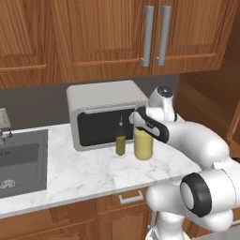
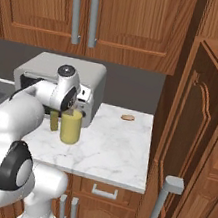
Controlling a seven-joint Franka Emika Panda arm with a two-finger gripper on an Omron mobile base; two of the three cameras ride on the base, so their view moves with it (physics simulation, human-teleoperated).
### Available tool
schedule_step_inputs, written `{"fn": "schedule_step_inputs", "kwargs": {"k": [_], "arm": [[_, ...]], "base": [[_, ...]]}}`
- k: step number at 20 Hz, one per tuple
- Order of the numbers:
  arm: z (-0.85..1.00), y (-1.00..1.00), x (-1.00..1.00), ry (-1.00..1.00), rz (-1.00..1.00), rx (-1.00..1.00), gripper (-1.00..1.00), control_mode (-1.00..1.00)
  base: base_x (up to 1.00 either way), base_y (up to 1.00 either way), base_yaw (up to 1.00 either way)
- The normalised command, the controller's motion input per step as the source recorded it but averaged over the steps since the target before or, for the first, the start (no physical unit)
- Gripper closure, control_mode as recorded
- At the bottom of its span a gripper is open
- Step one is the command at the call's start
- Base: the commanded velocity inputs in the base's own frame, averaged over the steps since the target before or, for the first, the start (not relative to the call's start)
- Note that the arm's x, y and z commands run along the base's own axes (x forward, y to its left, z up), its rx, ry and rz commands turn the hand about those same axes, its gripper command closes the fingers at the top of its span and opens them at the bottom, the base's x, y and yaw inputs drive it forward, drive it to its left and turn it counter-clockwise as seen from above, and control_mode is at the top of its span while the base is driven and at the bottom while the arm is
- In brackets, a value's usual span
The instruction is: Pick the oil and vinegar bottle and oil and vinegar bottle from the counter and place them in the cabinet.
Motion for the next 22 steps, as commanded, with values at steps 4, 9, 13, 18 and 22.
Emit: {"fn": "schedule_step_inputs", "kwargs": {"k": [4,9,13,18,22], "arm": [[-0.07,0.01,0.02,0.0,0.0,0.0,1.0,-1.0],[0.0,0.0,-0.04,-0.02,0.0,0.0,1.0,-1.0],[0.27,0.0,-0.36,-0.12,0.0,0.01,1.0,-1.0],[0.51,-0.11,-0.65,-0.07,0.01,0.03,1.0,-1.0],[0.62,-0.16,-0.77,-0.02,0.03,0.02,1.0,-1.0]], "base": [[0.0,0.0,0.0],[0.0,0.0,0.0],[0.0,0.0,0.0],[0.0,0.0,0.0],[0.0,0.0,0.0]]}}
